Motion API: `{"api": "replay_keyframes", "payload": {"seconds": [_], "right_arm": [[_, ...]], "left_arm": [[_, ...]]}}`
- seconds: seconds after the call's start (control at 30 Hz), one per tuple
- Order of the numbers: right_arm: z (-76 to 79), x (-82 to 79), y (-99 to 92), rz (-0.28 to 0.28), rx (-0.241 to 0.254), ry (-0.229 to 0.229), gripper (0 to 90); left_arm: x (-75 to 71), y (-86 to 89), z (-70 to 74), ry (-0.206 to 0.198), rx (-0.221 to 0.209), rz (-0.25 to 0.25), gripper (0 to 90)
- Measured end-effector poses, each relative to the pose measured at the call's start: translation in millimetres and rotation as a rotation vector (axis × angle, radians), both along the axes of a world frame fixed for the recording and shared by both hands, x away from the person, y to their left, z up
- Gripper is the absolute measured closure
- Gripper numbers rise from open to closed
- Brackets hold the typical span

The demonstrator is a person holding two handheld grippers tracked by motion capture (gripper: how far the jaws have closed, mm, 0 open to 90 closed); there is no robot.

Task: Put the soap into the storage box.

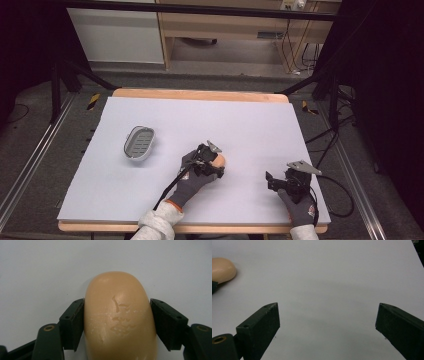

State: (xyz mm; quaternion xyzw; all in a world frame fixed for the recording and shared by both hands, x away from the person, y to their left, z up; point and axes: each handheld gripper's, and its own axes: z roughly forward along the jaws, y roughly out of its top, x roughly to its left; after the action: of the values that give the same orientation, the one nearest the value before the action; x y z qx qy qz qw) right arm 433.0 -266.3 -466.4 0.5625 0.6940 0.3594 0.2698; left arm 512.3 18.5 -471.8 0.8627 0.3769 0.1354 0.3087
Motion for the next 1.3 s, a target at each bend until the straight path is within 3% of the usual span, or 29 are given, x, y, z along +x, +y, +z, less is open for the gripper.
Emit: {"api": "replay_keyframes", "payload": {"seconds": [0.23, 0.53, 0.7, 1.3], "right_arm": [[-0.1, 0.0, -0.1, 0.0, -0.002, -0.002, 5.7], [0.3, -0.2, 0.3, -0.001, 0.002, -0.001, 5.7], [0.2, -0.2, 0.3, -0.004, 0.0, -0.002, 5.7], [-0.9, 0.3, 0.4, -0.007, -0.008, 0.001, 5.7]], "left_arm": [[-2.3, 0.4, 1.9, -0.004, 0.002, -0.003, 30.8], [-8.2, 16.0, 22.3, -0.026, -0.04, -0.012, 31.0], [-13.6, 34.8, 35.4, -0.042, -0.056, -0.008, 31.0], [-23.6, 103.3, 46.5, -0.06, -0.108, 0.079, 31.1]]}}
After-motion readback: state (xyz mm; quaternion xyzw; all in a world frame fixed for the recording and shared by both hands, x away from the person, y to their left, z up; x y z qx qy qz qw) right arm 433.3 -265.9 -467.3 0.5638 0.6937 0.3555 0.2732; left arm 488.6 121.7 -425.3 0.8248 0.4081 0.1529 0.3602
